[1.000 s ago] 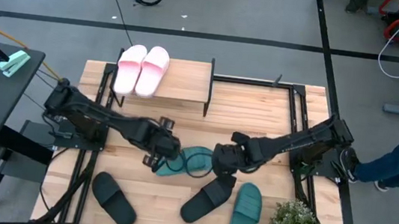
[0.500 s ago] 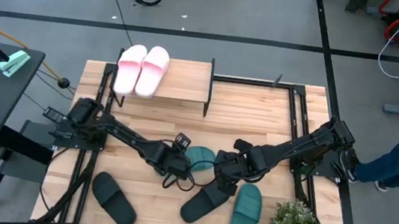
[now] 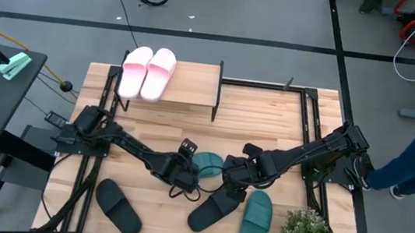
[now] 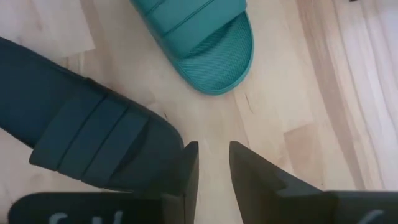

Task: Pick and place slides into the shelf
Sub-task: Put the top green slide on the shelf

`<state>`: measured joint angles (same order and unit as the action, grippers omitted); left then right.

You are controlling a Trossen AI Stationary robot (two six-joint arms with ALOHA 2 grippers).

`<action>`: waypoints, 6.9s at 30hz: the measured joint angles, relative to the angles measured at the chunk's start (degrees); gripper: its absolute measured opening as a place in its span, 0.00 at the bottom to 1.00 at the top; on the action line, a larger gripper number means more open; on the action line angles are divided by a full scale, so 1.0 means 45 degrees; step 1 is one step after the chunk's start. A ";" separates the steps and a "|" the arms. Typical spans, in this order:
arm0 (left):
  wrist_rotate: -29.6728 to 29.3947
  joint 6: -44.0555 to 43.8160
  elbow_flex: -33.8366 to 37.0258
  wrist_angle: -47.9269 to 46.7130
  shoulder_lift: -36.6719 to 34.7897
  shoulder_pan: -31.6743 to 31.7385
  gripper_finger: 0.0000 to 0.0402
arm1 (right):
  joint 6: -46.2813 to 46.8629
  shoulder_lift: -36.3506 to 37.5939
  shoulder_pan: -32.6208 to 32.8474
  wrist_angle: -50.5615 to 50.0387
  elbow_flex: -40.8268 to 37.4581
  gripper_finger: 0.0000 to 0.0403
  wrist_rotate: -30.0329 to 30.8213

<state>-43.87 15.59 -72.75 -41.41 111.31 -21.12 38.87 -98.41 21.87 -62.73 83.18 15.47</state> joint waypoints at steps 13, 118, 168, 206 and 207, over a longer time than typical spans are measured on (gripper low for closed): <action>-0.0309 0.0976 0.0000 0.1551 0.0000 -0.0706 0.40 | -0.0015 0.0000 0.0000 -0.0003 0.0000 0.24 -0.0007; -0.0681 -0.0209 -0.0044 0.2463 -0.4342 1.0928 0.07 | -0.0588 -0.0010 0.0087 0.0007 0.0005 0.24 0.1839; -0.4732 0.0413 0.0000 0.1856 -1.0557 0.5017 0.02 | -0.8430 0.0058 -0.3737 0.5141 0.0992 0.01 0.5269; -0.4625 0.1355 -0.0005 0.1793 -1.1623 0.2554 0.03 | -0.8879 -0.3859 -1.0847 0.9544 0.3701 0.00 -0.3702; -0.4625 0.1355 -0.0005 0.1798 -1.1623 0.2554 0.02 | -0.8864 -0.3922 -1.0853 0.9630 0.3701 0.00 -0.3628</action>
<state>-64.69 21.69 -72.77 -33.32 59.00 -9.63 -1.01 -116.06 -26.97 -19.40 99.83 -0.85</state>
